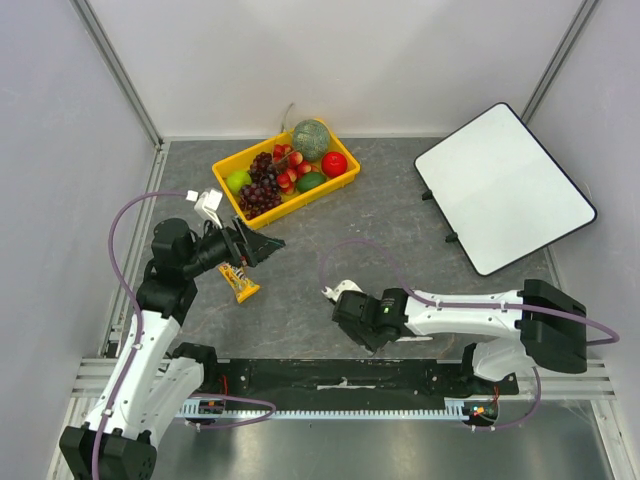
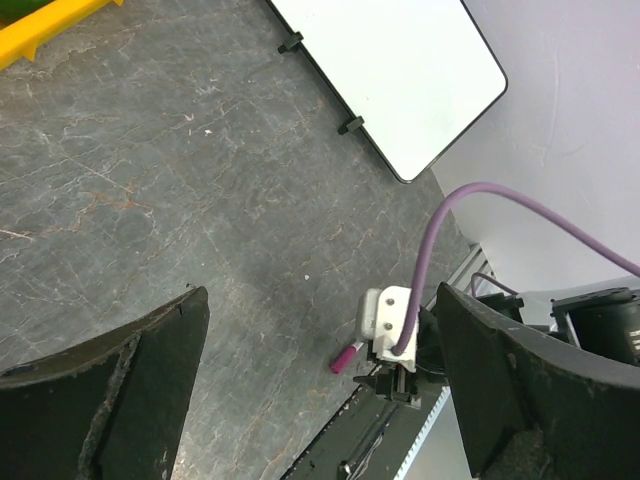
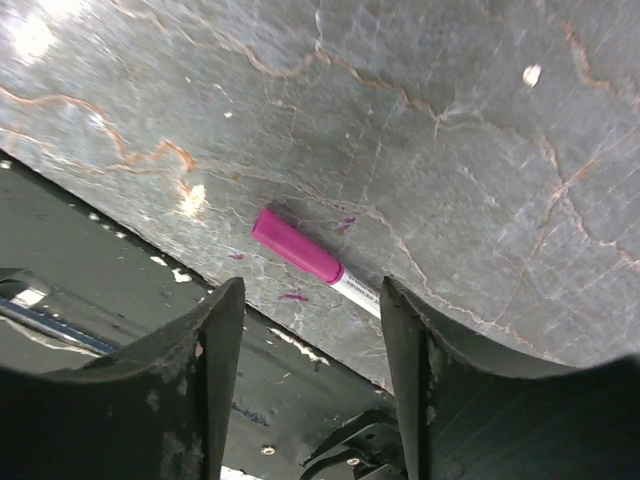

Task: Write a sentence on the whiteboard
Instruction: Pick up the whiteboard marker at the center of the board.

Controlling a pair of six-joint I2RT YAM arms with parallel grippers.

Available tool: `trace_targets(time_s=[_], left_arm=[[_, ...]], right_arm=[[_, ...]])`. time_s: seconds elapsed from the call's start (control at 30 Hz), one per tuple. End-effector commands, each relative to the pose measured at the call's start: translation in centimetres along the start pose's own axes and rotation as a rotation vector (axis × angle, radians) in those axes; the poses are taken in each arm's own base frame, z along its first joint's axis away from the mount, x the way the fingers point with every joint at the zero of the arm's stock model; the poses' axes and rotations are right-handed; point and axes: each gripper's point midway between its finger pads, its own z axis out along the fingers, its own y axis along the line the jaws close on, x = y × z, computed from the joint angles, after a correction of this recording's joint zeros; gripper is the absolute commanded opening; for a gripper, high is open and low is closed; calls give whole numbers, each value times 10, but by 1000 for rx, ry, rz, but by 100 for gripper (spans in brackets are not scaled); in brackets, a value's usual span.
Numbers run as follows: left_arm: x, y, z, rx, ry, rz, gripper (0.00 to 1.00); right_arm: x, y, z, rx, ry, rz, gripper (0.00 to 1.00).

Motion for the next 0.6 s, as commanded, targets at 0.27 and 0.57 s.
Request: trace_targets(time_s=[0.27, 0.57], left_arm=[[-9, -8, -3, 16, -18, 50, 97], [-12, -15, -13, 4, -37, 92, 96]], right_arm=[[15, -19, 33, 133, 77, -33, 57], [0, -28, 52, -23, 94, 48, 23]])
